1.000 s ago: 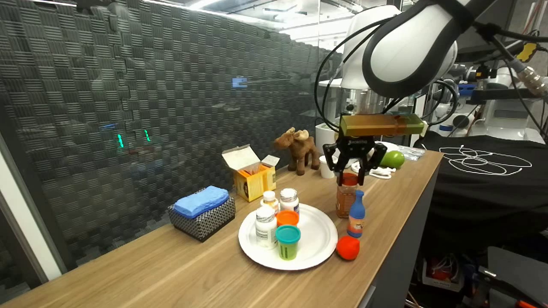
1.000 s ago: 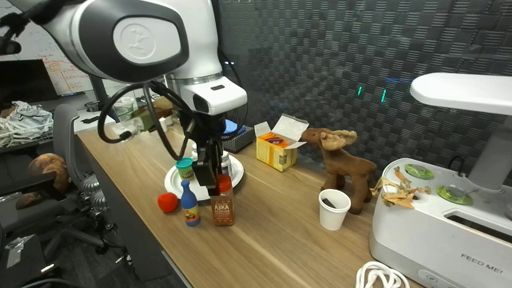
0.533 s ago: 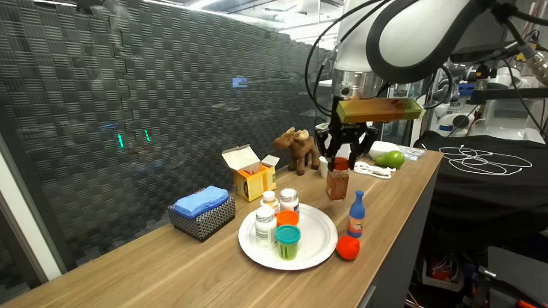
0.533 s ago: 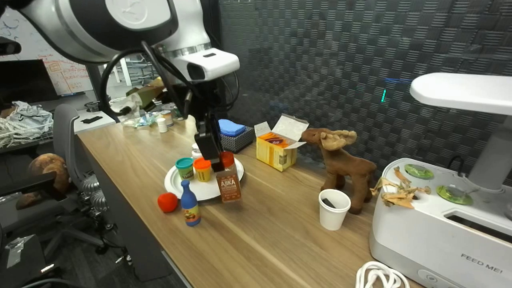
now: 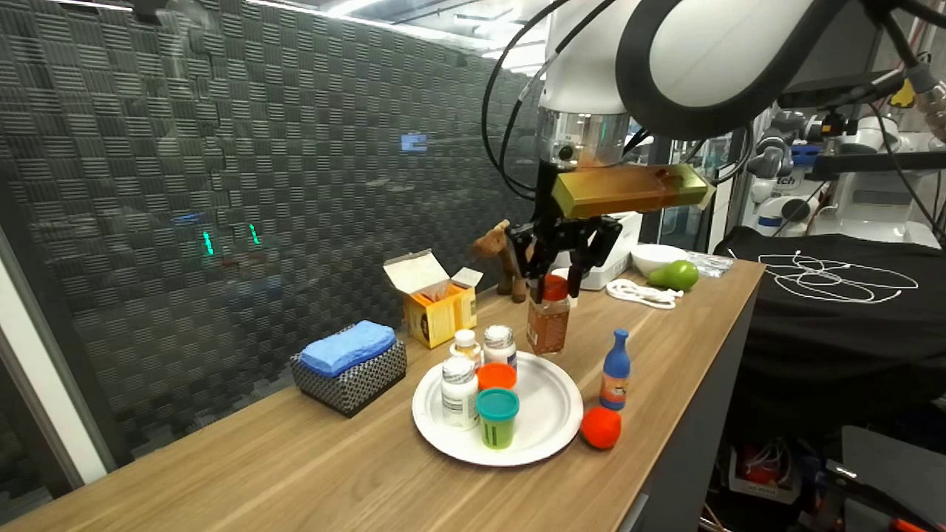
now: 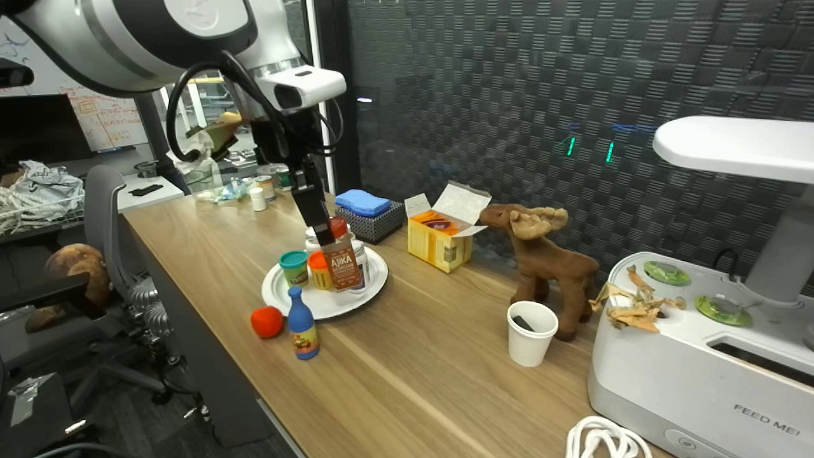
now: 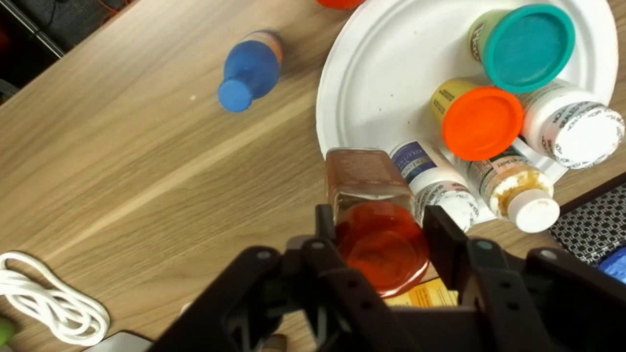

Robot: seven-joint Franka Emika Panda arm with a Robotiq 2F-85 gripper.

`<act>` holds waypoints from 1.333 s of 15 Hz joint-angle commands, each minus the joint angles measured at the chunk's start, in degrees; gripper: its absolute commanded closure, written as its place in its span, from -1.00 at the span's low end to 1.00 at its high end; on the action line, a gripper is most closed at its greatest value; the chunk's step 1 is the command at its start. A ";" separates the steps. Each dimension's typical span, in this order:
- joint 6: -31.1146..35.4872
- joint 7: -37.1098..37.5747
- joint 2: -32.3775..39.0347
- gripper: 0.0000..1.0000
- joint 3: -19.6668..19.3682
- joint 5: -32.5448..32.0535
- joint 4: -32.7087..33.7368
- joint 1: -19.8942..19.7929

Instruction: Put the bottles and the orange plushie surrounding the white plate on the white plate

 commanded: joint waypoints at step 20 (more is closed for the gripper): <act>4.91 -13.87 8.27 0.52 -0.95 7.83 2.62 2.35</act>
